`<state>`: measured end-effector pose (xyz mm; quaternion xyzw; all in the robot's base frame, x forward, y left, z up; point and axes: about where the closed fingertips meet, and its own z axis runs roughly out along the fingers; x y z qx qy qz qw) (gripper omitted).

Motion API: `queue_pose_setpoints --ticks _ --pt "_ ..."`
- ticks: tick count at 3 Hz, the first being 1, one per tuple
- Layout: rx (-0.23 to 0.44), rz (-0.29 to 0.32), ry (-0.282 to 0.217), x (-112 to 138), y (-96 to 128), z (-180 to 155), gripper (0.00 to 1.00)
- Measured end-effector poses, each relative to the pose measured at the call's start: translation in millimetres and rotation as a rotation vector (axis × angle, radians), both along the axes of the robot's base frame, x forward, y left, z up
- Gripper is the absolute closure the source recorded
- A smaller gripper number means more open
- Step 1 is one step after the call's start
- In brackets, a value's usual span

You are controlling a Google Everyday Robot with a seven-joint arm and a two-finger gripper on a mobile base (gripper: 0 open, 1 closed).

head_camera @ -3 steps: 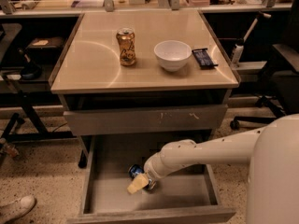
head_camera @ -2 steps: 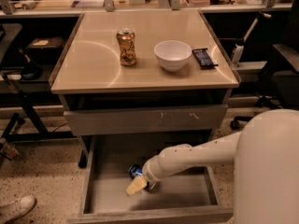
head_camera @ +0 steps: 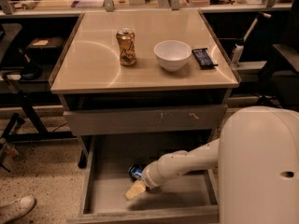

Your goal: Pick pepsi can from middle drawer and place on counter

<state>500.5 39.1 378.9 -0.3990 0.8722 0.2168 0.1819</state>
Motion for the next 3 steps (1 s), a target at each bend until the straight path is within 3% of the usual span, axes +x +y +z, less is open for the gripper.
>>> queue_pose_setpoints --ticks 1,3 --pt "0.000 0.000 0.000 -0.1 0.1 -0.2 0.18" --pt "0.000 0.000 0.000 -0.1 0.1 -0.2 0.66"
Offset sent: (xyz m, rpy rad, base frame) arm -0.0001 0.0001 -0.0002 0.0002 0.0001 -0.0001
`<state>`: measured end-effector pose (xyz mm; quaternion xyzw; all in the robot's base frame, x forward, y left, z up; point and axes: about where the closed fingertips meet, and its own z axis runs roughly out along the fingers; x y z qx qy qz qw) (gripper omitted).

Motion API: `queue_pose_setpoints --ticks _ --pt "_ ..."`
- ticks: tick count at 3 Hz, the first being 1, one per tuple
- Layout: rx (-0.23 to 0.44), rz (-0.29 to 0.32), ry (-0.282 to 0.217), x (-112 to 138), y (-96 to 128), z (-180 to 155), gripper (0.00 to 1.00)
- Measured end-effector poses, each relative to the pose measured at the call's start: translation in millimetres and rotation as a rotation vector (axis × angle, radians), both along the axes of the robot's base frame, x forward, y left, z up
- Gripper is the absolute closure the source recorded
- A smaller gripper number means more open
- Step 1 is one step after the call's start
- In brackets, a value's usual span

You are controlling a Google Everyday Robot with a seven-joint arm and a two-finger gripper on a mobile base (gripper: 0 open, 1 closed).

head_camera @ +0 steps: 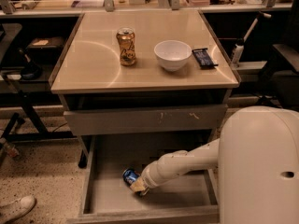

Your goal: Pick pepsi can from middle drawer and place on counter

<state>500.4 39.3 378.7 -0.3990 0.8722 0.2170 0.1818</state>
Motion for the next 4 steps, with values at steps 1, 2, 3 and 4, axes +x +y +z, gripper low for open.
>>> queue_pose_setpoints --ticks 1,2,3,4 --pt "0.000 0.000 0.000 0.0 0.0 0.1 0.89" --pt "0.015 0.033 0.006 -4.5 4.4 21.4 1.00" --pt "0.041 0.055 0.015 -11.1 1.4 70.7 1.00" --pt "0.064 0.075 0.019 -20.5 -0.9 142.7 1.00"
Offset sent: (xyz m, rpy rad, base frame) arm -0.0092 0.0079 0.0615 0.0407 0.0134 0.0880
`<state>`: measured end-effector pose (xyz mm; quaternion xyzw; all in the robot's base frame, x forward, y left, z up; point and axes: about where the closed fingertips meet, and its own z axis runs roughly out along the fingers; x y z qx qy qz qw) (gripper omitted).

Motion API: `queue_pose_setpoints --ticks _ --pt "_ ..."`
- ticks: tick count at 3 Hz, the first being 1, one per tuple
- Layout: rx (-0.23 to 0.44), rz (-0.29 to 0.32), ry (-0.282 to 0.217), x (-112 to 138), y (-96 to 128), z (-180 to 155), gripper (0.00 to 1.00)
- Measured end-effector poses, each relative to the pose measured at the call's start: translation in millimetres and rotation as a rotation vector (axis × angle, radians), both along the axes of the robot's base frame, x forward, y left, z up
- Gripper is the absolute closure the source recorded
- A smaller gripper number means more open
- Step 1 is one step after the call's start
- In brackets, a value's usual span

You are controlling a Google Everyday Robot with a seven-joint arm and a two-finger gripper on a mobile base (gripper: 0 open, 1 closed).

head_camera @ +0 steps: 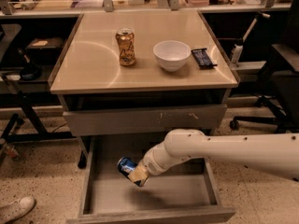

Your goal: Pick pepsi can from middle drawer and place on counter

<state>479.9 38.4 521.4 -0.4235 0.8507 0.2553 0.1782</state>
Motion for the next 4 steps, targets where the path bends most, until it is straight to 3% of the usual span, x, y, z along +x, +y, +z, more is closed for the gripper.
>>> queue_pose_setpoints --ticks 1,2,4 --pt "0.019 0.036 -0.020 -7.5 5.0 66.7 1.00" --pt "0.019 0.036 -0.020 -7.6 5.1 67.0 1.00" --pt "0.035 0.119 -0.136 -27.6 33.2 176.5 1.00"
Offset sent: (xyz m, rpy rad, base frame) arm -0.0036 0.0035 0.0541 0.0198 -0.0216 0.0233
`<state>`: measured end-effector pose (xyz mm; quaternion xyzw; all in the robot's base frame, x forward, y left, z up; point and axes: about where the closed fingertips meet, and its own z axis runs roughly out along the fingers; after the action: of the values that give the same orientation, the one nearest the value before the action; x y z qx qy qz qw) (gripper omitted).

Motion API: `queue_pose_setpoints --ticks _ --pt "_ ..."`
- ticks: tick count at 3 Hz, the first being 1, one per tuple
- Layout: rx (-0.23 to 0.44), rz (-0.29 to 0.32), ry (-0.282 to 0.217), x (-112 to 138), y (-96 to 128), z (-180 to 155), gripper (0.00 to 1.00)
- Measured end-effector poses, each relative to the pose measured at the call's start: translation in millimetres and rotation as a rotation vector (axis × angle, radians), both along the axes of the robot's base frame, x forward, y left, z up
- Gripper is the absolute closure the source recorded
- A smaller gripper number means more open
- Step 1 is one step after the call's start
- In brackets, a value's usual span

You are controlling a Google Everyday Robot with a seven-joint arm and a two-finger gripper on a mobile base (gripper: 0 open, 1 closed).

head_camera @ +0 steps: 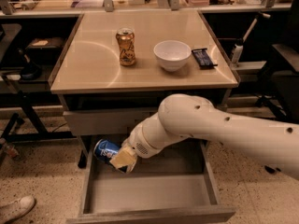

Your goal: Pick pepsi can from middle drawer and place on counter

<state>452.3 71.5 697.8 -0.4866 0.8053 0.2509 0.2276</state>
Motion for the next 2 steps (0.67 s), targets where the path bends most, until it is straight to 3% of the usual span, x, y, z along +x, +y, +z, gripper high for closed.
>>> queue_pose_setpoints --ticks 1,2 --pt "-0.016 0.038 -0.083 -3.0 21.1 63.4 1.00" --pt "-0.016 0.038 -0.084 -2.9 21.2 63.8 1.00"
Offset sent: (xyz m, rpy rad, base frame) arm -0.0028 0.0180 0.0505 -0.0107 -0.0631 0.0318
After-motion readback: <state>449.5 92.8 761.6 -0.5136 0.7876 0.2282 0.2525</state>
